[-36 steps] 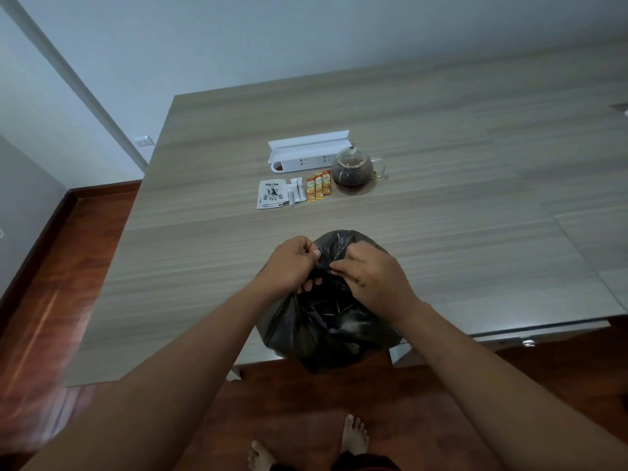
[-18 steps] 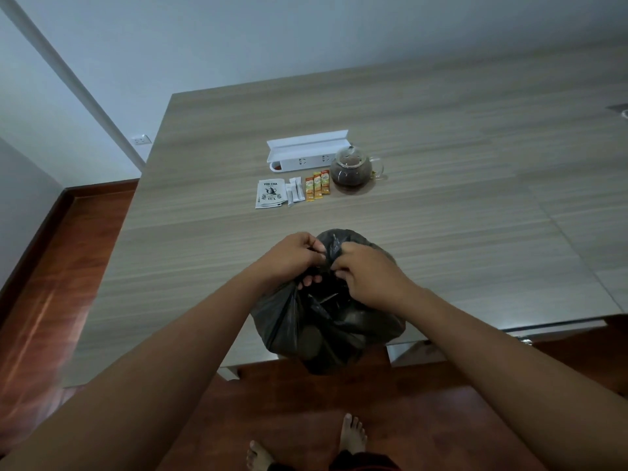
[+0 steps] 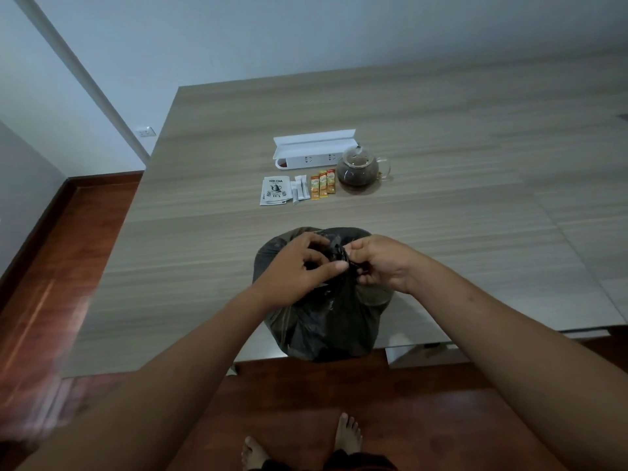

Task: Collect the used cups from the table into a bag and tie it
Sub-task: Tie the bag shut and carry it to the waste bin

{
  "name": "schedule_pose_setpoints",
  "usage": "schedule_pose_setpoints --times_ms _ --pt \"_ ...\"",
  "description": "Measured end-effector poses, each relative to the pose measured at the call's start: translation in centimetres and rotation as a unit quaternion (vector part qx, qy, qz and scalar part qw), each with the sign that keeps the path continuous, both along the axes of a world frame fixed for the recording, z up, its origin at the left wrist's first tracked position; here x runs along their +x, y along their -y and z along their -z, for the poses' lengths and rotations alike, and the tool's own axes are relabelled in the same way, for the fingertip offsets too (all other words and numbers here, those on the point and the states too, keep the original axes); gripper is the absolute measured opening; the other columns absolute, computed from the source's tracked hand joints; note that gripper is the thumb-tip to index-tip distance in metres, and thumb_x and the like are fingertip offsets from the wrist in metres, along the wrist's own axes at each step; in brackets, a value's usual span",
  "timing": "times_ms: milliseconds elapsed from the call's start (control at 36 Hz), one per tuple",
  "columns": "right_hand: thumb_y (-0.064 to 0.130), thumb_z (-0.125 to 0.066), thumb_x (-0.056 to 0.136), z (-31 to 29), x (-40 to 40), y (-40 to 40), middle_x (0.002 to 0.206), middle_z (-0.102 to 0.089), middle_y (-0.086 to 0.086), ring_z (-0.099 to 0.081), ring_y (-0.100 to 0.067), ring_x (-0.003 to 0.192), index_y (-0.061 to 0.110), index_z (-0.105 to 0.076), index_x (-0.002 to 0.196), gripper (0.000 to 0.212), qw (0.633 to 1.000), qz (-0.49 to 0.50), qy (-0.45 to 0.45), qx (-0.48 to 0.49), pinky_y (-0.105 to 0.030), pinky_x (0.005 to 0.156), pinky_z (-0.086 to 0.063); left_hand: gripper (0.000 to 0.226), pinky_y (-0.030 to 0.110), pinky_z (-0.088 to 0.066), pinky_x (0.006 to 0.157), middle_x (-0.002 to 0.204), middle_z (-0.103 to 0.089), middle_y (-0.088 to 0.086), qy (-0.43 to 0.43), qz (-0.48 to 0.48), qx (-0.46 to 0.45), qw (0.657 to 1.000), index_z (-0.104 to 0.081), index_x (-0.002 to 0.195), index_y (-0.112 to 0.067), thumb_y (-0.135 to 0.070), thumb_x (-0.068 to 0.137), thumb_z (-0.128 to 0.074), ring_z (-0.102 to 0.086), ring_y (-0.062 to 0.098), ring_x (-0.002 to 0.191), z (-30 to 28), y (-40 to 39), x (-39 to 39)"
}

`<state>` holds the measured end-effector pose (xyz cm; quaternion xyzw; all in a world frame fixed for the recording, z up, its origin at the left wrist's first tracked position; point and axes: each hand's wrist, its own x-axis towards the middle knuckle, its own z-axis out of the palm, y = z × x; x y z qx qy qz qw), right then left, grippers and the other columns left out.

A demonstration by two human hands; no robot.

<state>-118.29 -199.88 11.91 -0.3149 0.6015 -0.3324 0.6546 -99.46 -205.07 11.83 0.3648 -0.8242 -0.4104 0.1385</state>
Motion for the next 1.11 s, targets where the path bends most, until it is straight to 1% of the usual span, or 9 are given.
schedule_pose_setpoints --times_ms 111,222,278,361,556,667,750,917,1112 --pt "0.005 -0.045 0.1 0.5 0.7 0.2 0.069 -0.055 0.0 -0.042 -0.008 0.056 0.016 -0.064 0.088 0.025 1.0 0.019 0.011 -0.01 -0.019 0.047 -0.04 0.027 0.038 -0.042 0.103 0.13 -0.053 0.001 0.022 0.006 -0.066 0.998 -0.063 0.067 -0.024 -0.037 0.09 -0.068 -0.05 0.015 0.121 0.5 -0.3 -0.4" --pt "0.007 -0.06 0.094 0.7 0.0 0.1 0.061 -0.06 0.001 -0.049 -0.009 0.054 0.011 -0.07 0.086 0.014 0.999 0.017 -0.001 -0.047 -0.019 0.046 -0.044 0.028 0.038 -0.036 0.108 0.129 -0.052 0.002 0.023 0.022 -0.118 0.993 -0.076 0.079 -0.012 -0.033 0.093 -0.064 -0.044 0.016 0.124 0.6 0.7 0.9" --pt "0.013 -0.072 0.087 0.4 -0.9 0.1 0.058 -0.065 0.002 -0.056 -0.01 0.053 0.013 -0.076 0.085 0.004 0.989 -0.042 -0.1 -0.097 -0.02 0.049 -0.049 0.027 0.038 -0.033 0.107 0.13 -0.053 0.006 0.055 0.055 -0.171 0.982 -0.077 0.078 -0.012 -0.033 0.092 -0.066 -0.042 0.021 0.127 0.4 1.2 1.9" --pt "0.02 -0.078 0.082 0.4 -2.0 0.1 0.073 -0.073 -0.001 -0.066 -0.019 0.058 0.028 -0.077 0.075 0.011 0.932 -0.137 -0.3 -0.15 -0.022 0.052 -0.053 0.023 0.041 -0.032 0.109 0.131 -0.053 0.01 0.106 0.077 -0.213 0.968 -0.081 0.085 -0.013 -0.031 0.091 -0.068 -0.04 0.027 0.129 0.5 1.7 4.0" --pt "0.019 -0.077 0.083 1.3 -2.2 0.4 0.071 -0.058 0.022 -0.054 0.008 0.069 0.015 -0.079 0.087 0.006 0.86 -0.194 -0.419 -0.218 -0.009 0.065 -0.038 0.025 0.039 -0.031 0.107 0.132 -0.05 0.006 0.125 0.067 -0.188 0.972 -0.079 0.074 -0.015 -0.031 0.09 -0.069 -0.035 0.025 0.129 0.8 1.9 6.0" --pt "0.02 -0.076 0.085 1.6 -2.3 0.2 0.072 -0.057 0.02 -0.054 0.006 0.07 0.015 -0.078 0.084 0.006 0.848 -0.197 -0.442 -0.215 -0.013 0.063 -0.038 0.026 0.046 -0.037 0.103 0.128 -0.05 0.001 0.145 0.055 -0.163 0.974 -0.078 0.074 -0.02 -0.037 0.09 -0.067 -0.035 0.022 0.125 0.8 2.4 6.5" --pt "0.024 -0.075 0.085 1.2 -2.7 0.4 0.072 -0.06 0.021 -0.054 0.008 0.071 0.019 -0.078 0.082 0.007 0.848 -0.178 -0.448 -0.219 -0.01 0.061 -0.036 0.025 0.045 -0.04 0.097 0.107 -0.056 -0.011 0.111 0.019 -0.107 0.988 -0.073 0.076 -0.023 -0.042 0.09 -0.066 -0.039 0.017 0.114 0.6 3.4 6.9" --pt "0.026 -0.075 0.085 1.1 -2.6 0.3 0.072 -0.064 0.018 -0.058 0.004 0.072 0.021 -0.077 0.079 0.008 0.852 -0.16 -0.451 -0.214 -0.015 0.062 -0.04 0.025 0.033 -0.042 0.073 0.088 -0.063 0.009 0.075 -0.023 -0.008 0.997 -0.059 0.069 -0.025 -0.036 0.088 -0.071 -0.061 0.022 0.087 0.0 3.8 6.4" --pt "0.02 -0.071 0.088 2.1 -1.5 -0.2 0.085 -0.073 0.002 -0.065 -0.013 0.081 0.013 -0.075 0.078 0.013 0.845 -0.168 -0.476 -0.174 -0.031 0.076 -0.053 0.03 0.037 -0.045 0.067 0.076 -0.064 0.005 0.128 -0.08 -0.045 0.988 -0.047 0.08 -0.016 -0.026 0.085 -0.075 -0.059 0.023 0.077 1.7 2.7 6.5"
